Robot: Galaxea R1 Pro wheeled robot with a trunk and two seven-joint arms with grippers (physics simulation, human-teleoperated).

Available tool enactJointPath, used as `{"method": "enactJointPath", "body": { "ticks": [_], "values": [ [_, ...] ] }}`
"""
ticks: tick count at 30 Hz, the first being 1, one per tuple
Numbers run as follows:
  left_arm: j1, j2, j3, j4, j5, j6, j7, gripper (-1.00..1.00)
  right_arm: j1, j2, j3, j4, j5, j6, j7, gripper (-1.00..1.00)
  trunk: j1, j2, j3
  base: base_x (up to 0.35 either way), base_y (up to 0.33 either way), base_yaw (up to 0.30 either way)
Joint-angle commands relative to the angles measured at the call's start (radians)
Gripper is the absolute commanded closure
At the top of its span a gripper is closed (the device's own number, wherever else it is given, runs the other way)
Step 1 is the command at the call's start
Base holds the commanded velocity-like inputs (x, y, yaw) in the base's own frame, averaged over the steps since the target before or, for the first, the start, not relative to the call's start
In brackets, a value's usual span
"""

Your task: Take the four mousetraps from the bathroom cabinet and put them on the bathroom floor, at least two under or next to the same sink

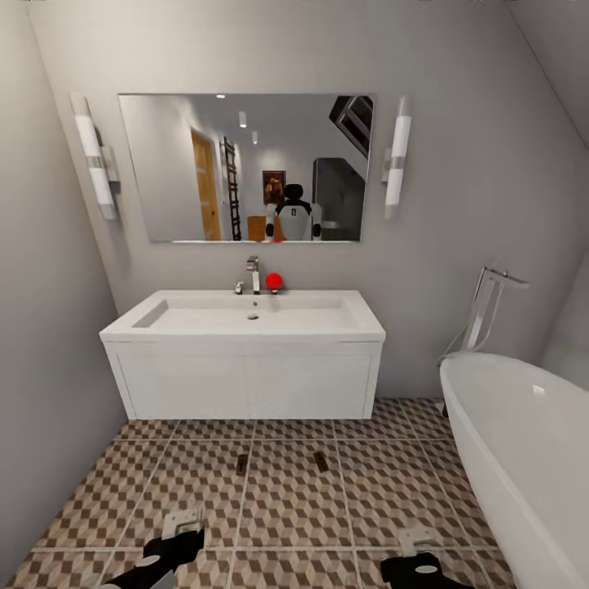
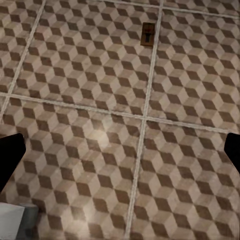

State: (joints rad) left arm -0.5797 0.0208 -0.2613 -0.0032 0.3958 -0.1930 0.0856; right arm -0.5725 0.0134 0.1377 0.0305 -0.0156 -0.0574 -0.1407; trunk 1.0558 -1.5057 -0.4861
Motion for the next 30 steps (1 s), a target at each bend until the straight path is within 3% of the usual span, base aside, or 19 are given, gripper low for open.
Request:
{"method": "enactJointPath", "body": {
  "ticks": [1,12,20,30],
  "values": [
    [0.004,0.000,-0.009,0.000,0.006,-0.002,0.003,-1.00,0.005,0.001,0.007,0.003,-0.001,-0.005,-0.004,-1.00,-0.004,0.007,0.002,0.000,0.000,0.000],
    [0.069,-0.004,-0.009,0.000,0.006,0.005,0.002,-1.00,0.097,0.000,0.006,0.003,-0.002,-0.015,-0.006,-1.00,-0.046,0.084,0.037,0.000,0.000,0.000],
    [0.120,-0.006,-0.008,0.000,0.007,0.062,0.002,-1.00,0.172,-0.001,0.006,0.003,-0.001,-0.033,-0.007,-1.00,-0.077,0.140,0.062,0.000,0.000,0.000],
    [0.163,-0.009,-0.007,0.000,0.008,0.083,0.002,-1.00,0.204,-0.003,0.006,0.003,-0.002,-0.059,-0.007,-1.00,-0.115,0.210,0.093,0.000,0.000,0.000]
  ]
}}
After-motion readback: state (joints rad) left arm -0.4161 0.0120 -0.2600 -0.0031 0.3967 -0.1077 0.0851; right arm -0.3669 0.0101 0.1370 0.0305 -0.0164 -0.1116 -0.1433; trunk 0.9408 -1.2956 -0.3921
